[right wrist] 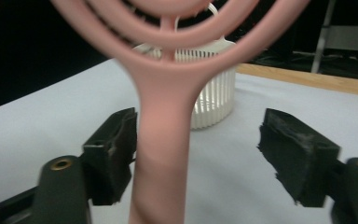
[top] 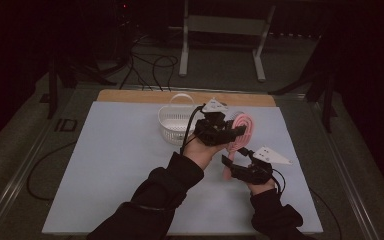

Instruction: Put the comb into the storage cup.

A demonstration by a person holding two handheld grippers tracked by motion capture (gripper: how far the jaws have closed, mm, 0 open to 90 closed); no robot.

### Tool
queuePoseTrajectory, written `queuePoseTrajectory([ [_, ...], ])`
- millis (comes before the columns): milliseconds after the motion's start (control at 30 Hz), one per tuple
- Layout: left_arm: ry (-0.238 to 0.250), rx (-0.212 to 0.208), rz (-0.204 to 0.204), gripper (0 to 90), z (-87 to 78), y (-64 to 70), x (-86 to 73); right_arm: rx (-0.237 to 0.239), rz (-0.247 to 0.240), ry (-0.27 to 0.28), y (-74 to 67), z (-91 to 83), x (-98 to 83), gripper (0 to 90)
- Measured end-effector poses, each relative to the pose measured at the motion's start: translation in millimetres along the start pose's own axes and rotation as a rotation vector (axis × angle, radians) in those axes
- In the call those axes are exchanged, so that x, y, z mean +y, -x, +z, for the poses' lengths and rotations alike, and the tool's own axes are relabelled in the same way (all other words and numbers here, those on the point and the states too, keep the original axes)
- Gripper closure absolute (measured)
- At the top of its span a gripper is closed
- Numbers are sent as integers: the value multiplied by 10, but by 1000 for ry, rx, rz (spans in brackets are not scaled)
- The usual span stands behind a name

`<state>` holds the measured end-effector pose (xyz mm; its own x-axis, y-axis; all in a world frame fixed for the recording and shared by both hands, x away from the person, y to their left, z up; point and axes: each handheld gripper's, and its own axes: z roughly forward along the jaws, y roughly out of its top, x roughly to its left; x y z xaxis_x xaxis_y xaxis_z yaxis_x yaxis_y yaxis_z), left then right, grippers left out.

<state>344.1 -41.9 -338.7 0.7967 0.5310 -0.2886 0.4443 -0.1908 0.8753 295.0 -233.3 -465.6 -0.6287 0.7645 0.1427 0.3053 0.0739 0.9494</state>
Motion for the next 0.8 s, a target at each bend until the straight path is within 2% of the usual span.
queuePoseTrajectory([
  [67, 13, 5, 3, 653, -29, 1, 22, 6, -7, -8, -17, 4, 3, 226],
  [133, 34, 18, 27, 653, -76, 17, 47, 24, -13, -21, -31, 14, 3, 205],
  [200, 51, 18, 26, 654, -108, 25, 65, 32, -24, -34, -46, 29, -3, 177],
  [367, 76, 24, 39, 655, -177, 18, 115, 87, -31, -55, -84, 57, -20, 106],
  [400, 80, 26, 38, 656, -193, 12, 124, 113, -26, -53, -80, 57, -23, 100],
  [633, 106, 26, 46, 656, -284, -14, 188, 131, -31, -92, -98, 88, -51, 91],
  [800, 134, 29, 46, 656, -364, -57, 228, 153, -64, -100, -118, 108, -69, 91],
])
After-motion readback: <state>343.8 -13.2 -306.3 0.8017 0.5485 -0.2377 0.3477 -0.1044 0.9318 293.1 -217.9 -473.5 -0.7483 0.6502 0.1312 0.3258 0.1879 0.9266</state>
